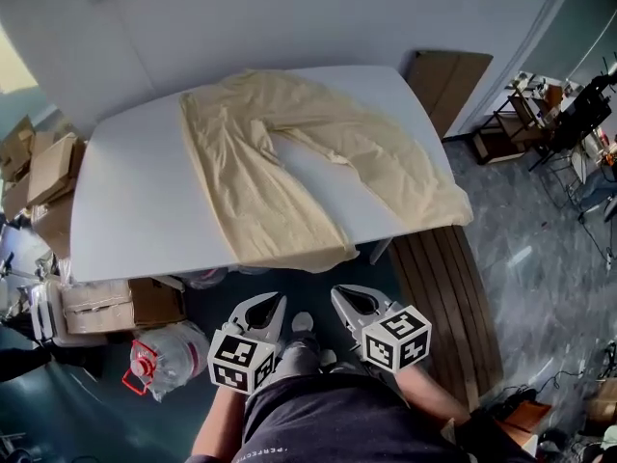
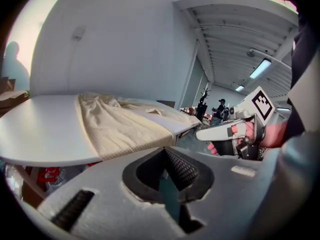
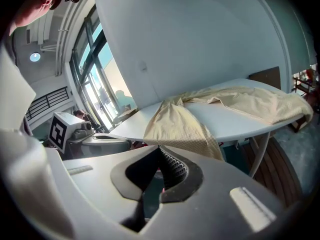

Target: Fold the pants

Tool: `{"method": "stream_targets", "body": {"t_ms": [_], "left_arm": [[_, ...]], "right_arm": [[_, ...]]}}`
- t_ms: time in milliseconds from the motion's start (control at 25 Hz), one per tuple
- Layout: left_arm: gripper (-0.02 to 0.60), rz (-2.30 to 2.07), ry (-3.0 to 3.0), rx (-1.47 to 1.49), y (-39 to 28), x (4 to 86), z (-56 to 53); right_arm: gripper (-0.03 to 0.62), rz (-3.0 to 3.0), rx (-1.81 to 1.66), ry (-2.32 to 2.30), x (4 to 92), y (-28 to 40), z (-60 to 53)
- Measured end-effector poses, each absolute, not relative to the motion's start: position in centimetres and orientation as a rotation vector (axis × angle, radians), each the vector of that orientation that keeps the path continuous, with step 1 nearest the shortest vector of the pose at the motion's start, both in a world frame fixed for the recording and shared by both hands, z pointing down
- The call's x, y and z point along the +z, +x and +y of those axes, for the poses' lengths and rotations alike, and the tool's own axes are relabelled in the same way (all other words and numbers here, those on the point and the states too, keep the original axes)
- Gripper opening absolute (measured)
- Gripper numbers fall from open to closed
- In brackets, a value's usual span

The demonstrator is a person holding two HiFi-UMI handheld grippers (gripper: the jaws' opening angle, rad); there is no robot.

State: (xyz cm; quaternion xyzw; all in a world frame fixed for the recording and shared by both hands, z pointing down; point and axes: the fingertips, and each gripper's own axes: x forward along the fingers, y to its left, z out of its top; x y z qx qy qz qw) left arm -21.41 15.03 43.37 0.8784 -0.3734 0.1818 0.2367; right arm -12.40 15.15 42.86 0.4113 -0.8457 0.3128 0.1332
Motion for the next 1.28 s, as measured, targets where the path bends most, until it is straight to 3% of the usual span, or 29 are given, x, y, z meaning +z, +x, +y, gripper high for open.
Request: {"method": "stream_targets", "body": {"t_ms": [680, 1280], "left_arm": [[0.026, -0.771, 2.41, 0.538, -16.1, 47.1, 9.6], [0.046, -0.994, 2.338, 0.519, -3.1, 48.2, 11.0]], "right_arm": [[0.0, -2.362, 0.971, 1.214, 45.0, -9.1, 8.2], [0.0, -2.433, 0.936, 0.953, 45.9, 3.7, 9.4]]}}
